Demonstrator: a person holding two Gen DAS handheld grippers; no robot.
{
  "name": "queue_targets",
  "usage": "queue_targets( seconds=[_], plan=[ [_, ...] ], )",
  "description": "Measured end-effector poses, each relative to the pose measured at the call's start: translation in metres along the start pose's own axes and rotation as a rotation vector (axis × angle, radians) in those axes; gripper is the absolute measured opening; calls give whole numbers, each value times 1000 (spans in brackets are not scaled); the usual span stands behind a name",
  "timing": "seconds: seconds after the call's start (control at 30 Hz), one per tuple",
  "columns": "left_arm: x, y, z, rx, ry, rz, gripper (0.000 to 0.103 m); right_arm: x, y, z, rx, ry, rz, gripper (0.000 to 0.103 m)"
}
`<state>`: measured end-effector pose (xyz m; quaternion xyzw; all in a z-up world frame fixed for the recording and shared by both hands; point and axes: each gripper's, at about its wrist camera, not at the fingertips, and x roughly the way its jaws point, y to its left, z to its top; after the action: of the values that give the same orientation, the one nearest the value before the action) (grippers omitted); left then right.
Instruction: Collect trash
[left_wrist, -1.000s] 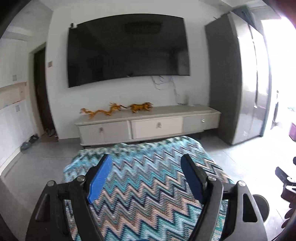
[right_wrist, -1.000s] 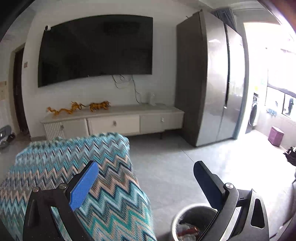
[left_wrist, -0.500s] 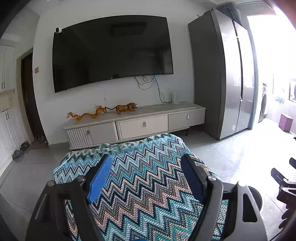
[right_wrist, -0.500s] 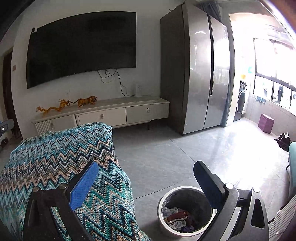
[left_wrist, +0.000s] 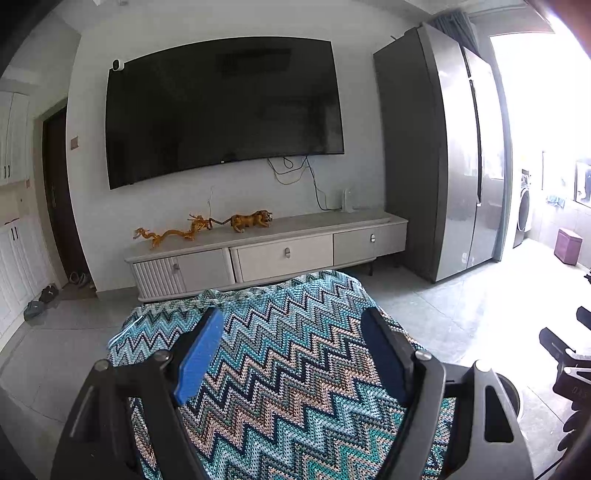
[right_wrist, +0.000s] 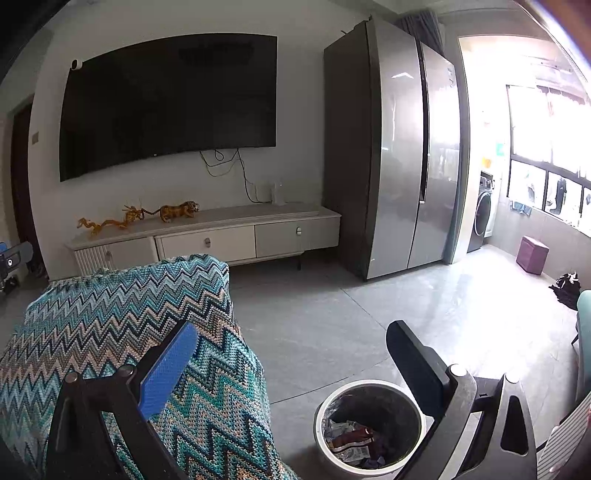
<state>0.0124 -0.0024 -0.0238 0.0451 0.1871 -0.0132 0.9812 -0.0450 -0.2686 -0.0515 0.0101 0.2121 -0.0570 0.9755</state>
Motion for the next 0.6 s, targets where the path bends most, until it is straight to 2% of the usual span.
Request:
queue_targets(
  seconds=[0.6],
  plan=[
    [-2, 3, -4, 0, -13, 12, 76, 2, 5, 3, -22, 0, 15, 103]
  ],
)
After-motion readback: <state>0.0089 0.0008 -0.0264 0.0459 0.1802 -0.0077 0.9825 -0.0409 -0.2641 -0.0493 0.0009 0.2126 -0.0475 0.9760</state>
